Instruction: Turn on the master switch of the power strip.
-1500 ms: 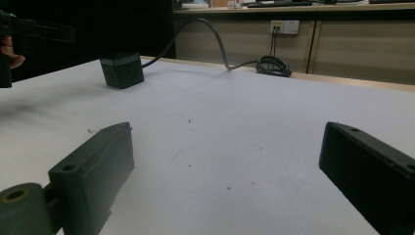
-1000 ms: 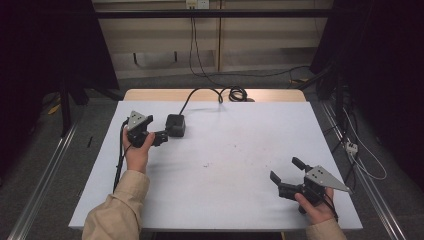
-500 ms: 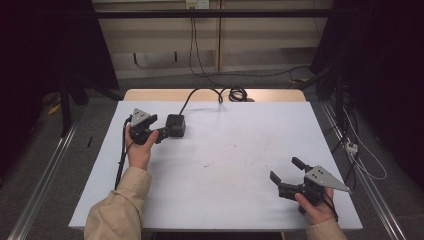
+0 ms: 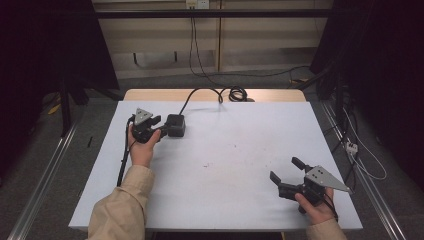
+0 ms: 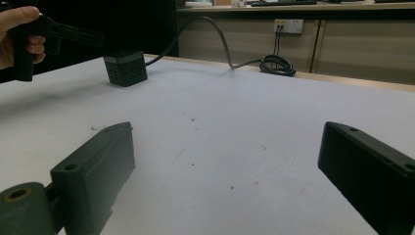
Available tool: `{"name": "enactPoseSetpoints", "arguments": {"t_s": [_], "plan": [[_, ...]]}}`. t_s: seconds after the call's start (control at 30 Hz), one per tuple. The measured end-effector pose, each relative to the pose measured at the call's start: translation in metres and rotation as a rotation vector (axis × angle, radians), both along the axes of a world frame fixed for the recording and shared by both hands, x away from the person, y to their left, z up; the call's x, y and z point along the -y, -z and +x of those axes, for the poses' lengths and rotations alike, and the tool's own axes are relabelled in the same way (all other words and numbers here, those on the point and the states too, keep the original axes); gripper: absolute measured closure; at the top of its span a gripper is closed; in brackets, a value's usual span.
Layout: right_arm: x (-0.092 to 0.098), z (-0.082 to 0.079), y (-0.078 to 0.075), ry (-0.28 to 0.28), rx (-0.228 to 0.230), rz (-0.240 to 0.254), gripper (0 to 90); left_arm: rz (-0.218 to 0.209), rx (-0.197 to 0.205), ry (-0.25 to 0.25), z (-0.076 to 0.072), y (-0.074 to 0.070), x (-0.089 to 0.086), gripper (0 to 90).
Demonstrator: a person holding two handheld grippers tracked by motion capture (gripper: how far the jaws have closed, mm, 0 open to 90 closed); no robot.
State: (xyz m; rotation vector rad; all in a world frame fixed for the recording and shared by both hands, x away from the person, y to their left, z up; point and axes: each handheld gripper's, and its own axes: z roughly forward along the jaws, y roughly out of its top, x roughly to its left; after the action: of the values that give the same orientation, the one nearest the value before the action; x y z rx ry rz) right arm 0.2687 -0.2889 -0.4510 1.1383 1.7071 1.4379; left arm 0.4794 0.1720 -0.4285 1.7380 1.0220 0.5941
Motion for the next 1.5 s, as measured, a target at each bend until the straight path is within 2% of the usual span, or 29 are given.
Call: {"name": "enactPoseSetpoints", "arguments": {"t_s": [0.17, 0.3, 0.5, 0.83, 1.03, 1.23, 1.33, 1.5], "plan": [[0.0, 0.0, 0.0, -0.002, -0.001, 0.001, 6.3, -0.013, -0.009, -0.001, 0.002, 0.001, -0.002, 64.2], [0.001, 0.0, 0.0, -0.002, 0.0, -0.001, 6.3, 0.0, -0.01, 0.004, 0.004, -0.001, -0.001, 73.9], [0.0, 0.0, 0.0, -0.002, 0.001, 0.001, 6.3, 0.013, -0.011, 0.028, 0.008, -0.006, 0.007, 81.0], [0.002, 0.0, -0.001, -0.007, 0.007, 0.007, 6.5, 0.01, -0.063, 0.042, 0.014, -0.004, 0.013, 90.0], [0.001, 0.0, -0.001, -0.016, 0.008, 0.01, 6.5, 0.009, -0.094, 0.038, 0.016, 0.0, 0.014, 90.0], [0.001, 0.0, -0.001, -0.016, 0.007, 0.008, 6.5, 0.016, -0.094, 0.038, 0.018, 0.001, 0.015, 90.0], [0.001, 0.0, -0.001, -0.017, 0.007, 0.007, 6.5, 0.034, -0.09, 0.042, 0.018, 0.001, 0.016, 90.0], [0.001, 0.0, -0.001, -0.018, 0.007, 0.008, 6.5, 0.031, -0.086, 0.04, 0.019, 0.0, 0.018, 90.0]]}}
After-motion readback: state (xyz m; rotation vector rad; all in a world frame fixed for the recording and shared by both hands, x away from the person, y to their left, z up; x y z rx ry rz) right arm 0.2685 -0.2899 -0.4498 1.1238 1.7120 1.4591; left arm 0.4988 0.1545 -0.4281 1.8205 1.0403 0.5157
